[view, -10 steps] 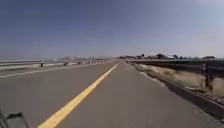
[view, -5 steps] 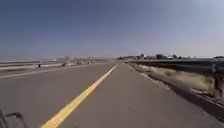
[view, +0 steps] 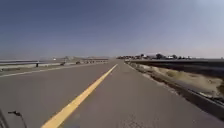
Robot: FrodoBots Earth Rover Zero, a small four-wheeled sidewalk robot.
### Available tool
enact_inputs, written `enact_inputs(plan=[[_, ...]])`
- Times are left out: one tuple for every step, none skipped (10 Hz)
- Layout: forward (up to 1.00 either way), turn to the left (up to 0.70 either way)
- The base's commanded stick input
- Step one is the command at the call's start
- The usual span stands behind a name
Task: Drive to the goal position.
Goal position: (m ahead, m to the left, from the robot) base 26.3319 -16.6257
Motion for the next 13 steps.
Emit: enact_inputs(plan=[[0.5,0.0],[0.5,0.0],[0.5,0.0],[0.5,0.0],[0.5,0.0],[0.5,0.0],[0.5,0.0],[0.5,0.0],[0.5,0.0],[0.5,0.0],[0.5,0.0],[0.5,0.0],[0.5,0.0]])
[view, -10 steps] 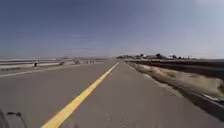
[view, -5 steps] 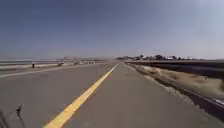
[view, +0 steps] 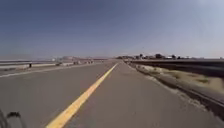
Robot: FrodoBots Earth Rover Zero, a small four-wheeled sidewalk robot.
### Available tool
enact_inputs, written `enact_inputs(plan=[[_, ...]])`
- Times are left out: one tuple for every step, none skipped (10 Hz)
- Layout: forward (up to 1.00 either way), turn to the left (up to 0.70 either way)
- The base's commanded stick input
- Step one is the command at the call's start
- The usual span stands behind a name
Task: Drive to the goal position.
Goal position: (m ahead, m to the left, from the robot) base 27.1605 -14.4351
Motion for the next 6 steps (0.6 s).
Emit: enact_inputs(plan=[[0.5,0.0],[0.5,0.0],[0.5,0.0],[0.5,0.0],[0.5,0.0],[0.5,0.0]])
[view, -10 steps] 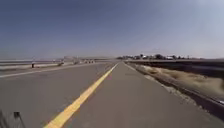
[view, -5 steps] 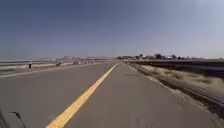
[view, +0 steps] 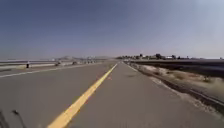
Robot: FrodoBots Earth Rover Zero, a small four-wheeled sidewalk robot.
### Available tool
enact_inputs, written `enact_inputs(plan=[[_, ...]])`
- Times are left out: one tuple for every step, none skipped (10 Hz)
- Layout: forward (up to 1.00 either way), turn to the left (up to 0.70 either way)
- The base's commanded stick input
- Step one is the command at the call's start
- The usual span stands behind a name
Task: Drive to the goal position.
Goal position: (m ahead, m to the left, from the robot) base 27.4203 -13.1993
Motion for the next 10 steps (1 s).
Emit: enact_inputs(plan=[[0.5,0.0],[0.5,0.0],[0.5,0.0],[0.5,0.0],[0.5,0.0],[0.5,0.0],[0.5,0.0],[0.5,0.0],[0.5,0.0],[0.5,0.0]])
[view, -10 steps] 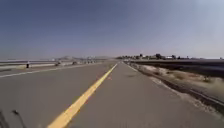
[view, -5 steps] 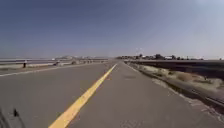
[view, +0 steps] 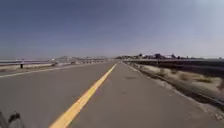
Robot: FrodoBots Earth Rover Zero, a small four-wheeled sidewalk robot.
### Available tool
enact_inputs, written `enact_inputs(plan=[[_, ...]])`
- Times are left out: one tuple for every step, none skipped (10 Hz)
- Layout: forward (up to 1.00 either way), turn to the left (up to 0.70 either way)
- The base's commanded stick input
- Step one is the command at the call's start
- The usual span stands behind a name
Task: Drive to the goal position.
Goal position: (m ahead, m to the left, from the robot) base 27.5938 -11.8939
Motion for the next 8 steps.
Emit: enact_inputs(plan=[[0.5,0.0],[0.5,0.0],[0.5,0.0],[0.5,0.0],[0.5,0.0],[0.5,0.0],[0.5,0.0],[0.5,0.0]])
